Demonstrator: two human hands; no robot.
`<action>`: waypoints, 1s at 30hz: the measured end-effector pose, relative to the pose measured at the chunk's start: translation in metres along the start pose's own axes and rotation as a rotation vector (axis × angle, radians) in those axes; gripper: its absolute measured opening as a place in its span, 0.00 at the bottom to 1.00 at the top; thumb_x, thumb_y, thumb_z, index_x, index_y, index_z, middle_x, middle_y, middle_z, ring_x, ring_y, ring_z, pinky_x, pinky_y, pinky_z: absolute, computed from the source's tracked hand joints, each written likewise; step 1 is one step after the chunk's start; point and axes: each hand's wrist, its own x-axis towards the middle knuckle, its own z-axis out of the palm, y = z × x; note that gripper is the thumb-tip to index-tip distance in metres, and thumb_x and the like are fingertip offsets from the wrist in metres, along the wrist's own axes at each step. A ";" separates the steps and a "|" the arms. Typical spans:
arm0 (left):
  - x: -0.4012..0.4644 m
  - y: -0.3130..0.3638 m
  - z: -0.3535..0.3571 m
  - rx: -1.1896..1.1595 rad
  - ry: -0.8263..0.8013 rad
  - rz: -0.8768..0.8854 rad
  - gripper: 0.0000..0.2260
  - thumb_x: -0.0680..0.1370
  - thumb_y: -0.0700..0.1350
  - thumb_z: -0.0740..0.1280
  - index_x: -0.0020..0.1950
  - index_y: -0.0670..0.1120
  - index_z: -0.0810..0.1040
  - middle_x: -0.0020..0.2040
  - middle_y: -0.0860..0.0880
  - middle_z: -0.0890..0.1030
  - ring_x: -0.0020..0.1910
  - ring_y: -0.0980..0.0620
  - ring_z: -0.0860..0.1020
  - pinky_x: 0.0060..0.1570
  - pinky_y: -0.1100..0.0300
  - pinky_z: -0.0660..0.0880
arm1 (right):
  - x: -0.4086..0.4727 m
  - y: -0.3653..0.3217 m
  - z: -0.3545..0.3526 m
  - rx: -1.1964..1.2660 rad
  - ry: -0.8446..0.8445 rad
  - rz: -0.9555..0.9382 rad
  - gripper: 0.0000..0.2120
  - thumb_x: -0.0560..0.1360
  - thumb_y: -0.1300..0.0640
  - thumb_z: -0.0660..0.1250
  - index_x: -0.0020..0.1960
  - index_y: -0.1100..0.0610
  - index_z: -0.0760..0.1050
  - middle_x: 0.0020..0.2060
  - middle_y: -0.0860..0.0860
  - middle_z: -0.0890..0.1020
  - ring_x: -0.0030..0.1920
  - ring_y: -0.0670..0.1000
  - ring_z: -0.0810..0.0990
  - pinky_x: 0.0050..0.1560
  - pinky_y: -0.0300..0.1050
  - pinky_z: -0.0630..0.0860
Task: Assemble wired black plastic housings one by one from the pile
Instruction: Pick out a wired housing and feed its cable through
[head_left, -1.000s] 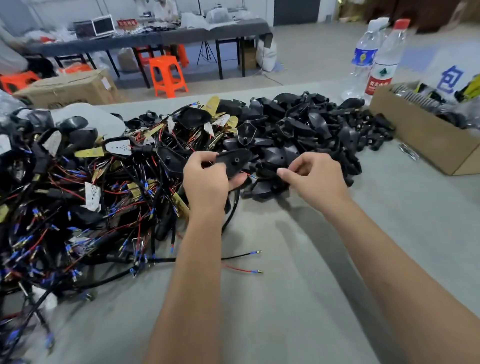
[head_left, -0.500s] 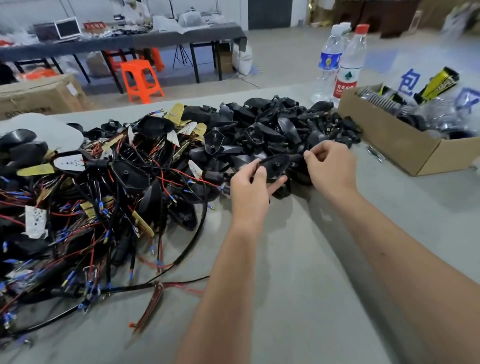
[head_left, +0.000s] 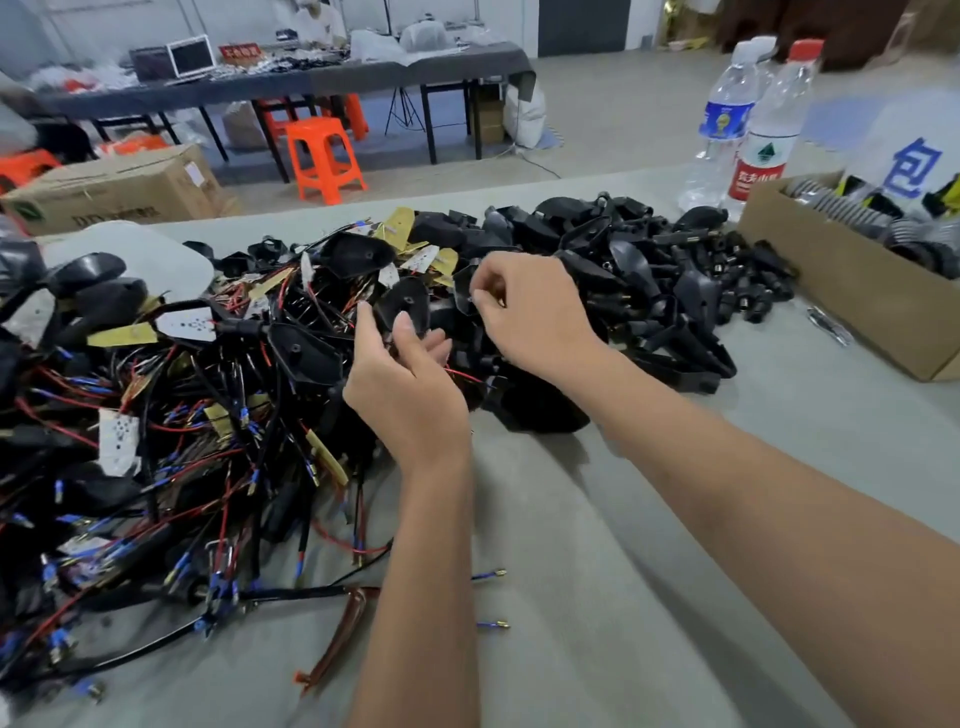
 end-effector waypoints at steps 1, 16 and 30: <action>0.003 0.000 -0.003 0.010 0.048 0.010 0.20 0.86 0.42 0.60 0.78 0.38 0.68 0.46 0.52 0.83 0.40 0.58 0.86 0.41 0.63 0.83 | 0.009 -0.007 0.006 -0.075 -0.041 -0.047 0.05 0.79 0.56 0.67 0.49 0.53 0.82 0.45 0.48 0.85 0.51 0.54 0.79 0.60 0.47 0.72; 0.030 0.009 -0.047 -0.069 0.366 -0.077 0.15 0.86 0.39 0.59 0.73 0.38 0.72 0.48 0.47 0.84 0.39 0.53 0.87 0.42 0.65 0.81 | 0.009 -0.029 0.040 -0.133 -0.051 -0.011 0.04 0.78 0.54 0.71 0.49 0.53 0.84 0.48 0.52 0.83 0.56 0.58 0.77 0.60 0.52 0.74; 0.068 0.011 -0.104 -0.106 -0.129 -0.112 0.10 0.83 0.37 0.59 0.63 0.43 0.75 0.55 0.40 0.82 0.38 0.43 0.87 0.41 0.58 0.83 | -0.109 -0.103 0.031 0.027 -0.734 -0.429 0.15 0.71 0.39 0.76 0.46 0.51 0.83 0.33 0.45 0.76 0.39 0.51 0.75 0.41 0.46 0.72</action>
